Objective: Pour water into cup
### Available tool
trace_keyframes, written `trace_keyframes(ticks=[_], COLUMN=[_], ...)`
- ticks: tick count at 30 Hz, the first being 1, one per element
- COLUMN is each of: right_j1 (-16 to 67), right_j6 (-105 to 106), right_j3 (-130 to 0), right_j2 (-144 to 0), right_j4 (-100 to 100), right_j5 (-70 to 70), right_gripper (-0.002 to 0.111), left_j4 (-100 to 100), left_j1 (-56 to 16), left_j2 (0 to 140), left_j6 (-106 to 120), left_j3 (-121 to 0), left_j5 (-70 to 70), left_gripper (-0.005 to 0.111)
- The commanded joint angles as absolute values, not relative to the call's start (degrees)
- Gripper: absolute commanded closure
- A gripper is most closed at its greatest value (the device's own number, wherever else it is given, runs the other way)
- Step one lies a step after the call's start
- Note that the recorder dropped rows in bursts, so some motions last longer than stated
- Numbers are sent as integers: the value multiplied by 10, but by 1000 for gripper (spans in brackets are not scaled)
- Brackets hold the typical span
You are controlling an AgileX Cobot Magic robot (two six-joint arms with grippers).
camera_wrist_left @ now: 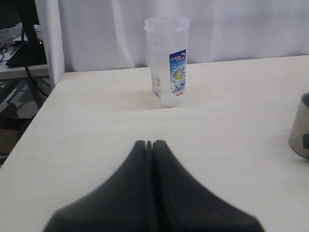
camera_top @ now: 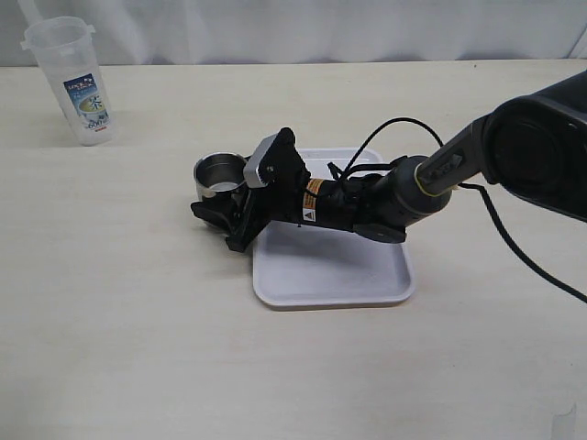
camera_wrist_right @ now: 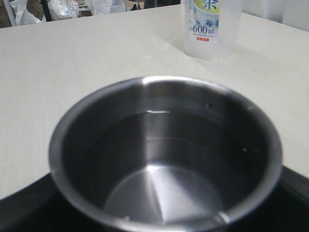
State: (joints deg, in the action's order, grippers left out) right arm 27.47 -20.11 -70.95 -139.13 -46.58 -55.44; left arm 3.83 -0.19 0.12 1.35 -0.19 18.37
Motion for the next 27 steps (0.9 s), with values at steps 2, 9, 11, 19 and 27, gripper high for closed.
trace_keyframes(ticks=[2,9,11,19,27], right_j1=[275,275,275,275,275], right_j6=[-201,-201,-201,-201,-201], right_j3=[-706,-706,-706,-706,-706], right_j2=[-1390,-1390,-1390,-1390,-1390], right_j4=[-469,-469,-469,-469,-469], right_j5=[-536,-536,-536,-536,-536], right_gripper=[104,104,104,104,104], left_j4=[39,39,39,39,38], left_j1=[-4,-4,-4,-4,-4], left_j2=[0,0,0,0,0], left_j6=[17,17,17,17,17], left_j3=[0,0,0,0,0], left_j5=[183,183,183,183,178], left_gripper=[107,107,107,107,107])
